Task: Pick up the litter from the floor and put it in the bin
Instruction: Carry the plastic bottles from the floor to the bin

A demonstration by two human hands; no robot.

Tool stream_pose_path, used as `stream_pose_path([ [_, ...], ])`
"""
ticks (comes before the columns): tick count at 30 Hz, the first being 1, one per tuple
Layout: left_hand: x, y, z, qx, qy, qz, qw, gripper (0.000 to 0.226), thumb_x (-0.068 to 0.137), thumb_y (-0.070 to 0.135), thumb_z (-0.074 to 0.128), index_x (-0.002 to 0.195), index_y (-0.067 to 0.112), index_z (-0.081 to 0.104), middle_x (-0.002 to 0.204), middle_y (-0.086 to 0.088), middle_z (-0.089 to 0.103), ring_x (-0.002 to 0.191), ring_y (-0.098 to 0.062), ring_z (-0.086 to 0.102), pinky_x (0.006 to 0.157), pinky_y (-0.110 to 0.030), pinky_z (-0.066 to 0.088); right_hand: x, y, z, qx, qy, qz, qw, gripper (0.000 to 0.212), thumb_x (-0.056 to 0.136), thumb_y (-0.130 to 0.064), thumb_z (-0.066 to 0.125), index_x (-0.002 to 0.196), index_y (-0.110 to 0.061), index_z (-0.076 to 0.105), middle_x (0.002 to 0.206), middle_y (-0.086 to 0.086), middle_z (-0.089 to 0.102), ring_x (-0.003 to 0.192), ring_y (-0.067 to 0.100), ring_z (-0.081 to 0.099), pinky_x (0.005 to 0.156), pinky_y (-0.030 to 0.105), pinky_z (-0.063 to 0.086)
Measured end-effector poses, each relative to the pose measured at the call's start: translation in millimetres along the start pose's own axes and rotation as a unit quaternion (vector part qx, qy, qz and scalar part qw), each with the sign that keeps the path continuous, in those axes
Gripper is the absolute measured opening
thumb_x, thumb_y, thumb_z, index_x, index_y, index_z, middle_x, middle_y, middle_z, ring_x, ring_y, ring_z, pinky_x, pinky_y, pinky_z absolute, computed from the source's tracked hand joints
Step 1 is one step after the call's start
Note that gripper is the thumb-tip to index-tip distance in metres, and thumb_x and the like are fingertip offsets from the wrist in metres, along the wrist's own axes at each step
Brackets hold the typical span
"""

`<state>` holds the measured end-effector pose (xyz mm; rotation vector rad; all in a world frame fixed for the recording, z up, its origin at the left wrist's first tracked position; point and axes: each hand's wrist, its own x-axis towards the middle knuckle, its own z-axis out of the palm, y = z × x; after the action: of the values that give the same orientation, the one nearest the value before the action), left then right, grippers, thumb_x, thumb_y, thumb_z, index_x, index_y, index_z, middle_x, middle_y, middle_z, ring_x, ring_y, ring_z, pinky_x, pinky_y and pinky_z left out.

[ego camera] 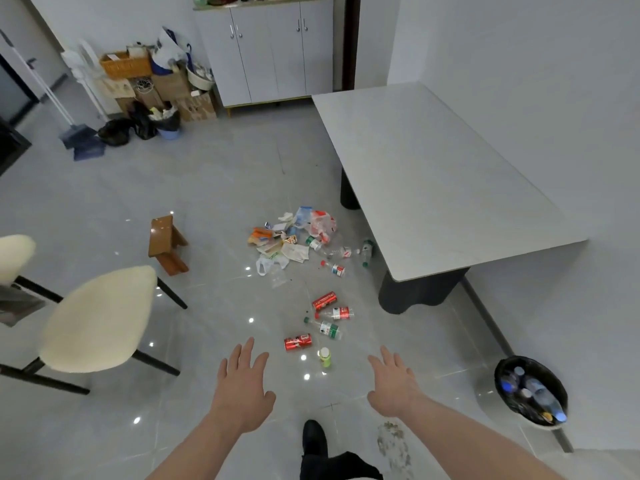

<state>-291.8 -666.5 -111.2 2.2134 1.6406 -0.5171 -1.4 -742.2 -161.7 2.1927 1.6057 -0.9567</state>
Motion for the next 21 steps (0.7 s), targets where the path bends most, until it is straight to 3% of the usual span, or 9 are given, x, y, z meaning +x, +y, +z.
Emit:
stream_pose_path([
  [6, 74, -82, -68, -0.004, 0.026, -0.023, 0.999, 0.076, 0.094, 0.048, 0.047, 0.159, 0.03, 0.013, 0.168, -0.006, -0.015, 0.155, -0.03, -0.008, 0.126, -0.045, 0.005, 82, -103, -52, 0.001, -0.008, -0.035, 0.999, 0.082, 0.092, -0.028, 0.056, 0.16, -0.023, 0.011, 0.168, 0.007, -0.007, 0.154, 0.035, -0.002, 0.122, 0.054, 0.014],
  [12, 153, -147, -117, -0.009, 0.022, -0.007, 1.0, 0.077, 0.092, 0.047, 0.049, 0.159, 0.029, 0.015, 0.168, -0.006, -0.013, 0.155, -0.03, -0.007, 0.126, -0.045, 0.006, 149, -197, -116, 0.021, 0.033, -0.059, 0.998, 0.076, 0.088, -0.031, 0.059, 0.155, -0.022, 0.024, 0.166, 0.007, 0.006, 0.151, 0.035, 0.013, 0.12, 0.049, 0.026],
  [17, 238, -204, -154, 0.001, 0.007, 0.037, 0.999, 0.077, 0.092, 0.044, 0.05, 0.159, 0.029, 0.015, 0.168, -0.006, -0.013, 0.155, -0.03, -0.009, 0.126, -0.046, 0.003, 208, -244, -134, 0.049, 0.044, 0.002, 0.998, 0.079, 0.085, -0.034, 0.061, 0.154, -0.026, 0.025, 0.166, 0.004, 0.007, 0.152, 0.033, 0.01, 0.12, 0.05, 0.023],
  [21, 299, -256, -182, 0.036, -0.009, 0.089, 0.995, 0.078, 0.092, 0.045, 0.049, 0.159, 0.029, 0.013, 0.168, -0.006, -0.012, 0.155, -0.031, -0.008, 0.126, -0.048, 0.003, 234, -283, -142, 0.09, 0.047, 0.079, 0.992, 0.079, 0.082, -0.041, 0.062, 0.153, -0.032, 0.028, 0.163, 0.001, 0.014, 0.148, 0.031, 0.018, 0.117, 0.05, 0.029],
])
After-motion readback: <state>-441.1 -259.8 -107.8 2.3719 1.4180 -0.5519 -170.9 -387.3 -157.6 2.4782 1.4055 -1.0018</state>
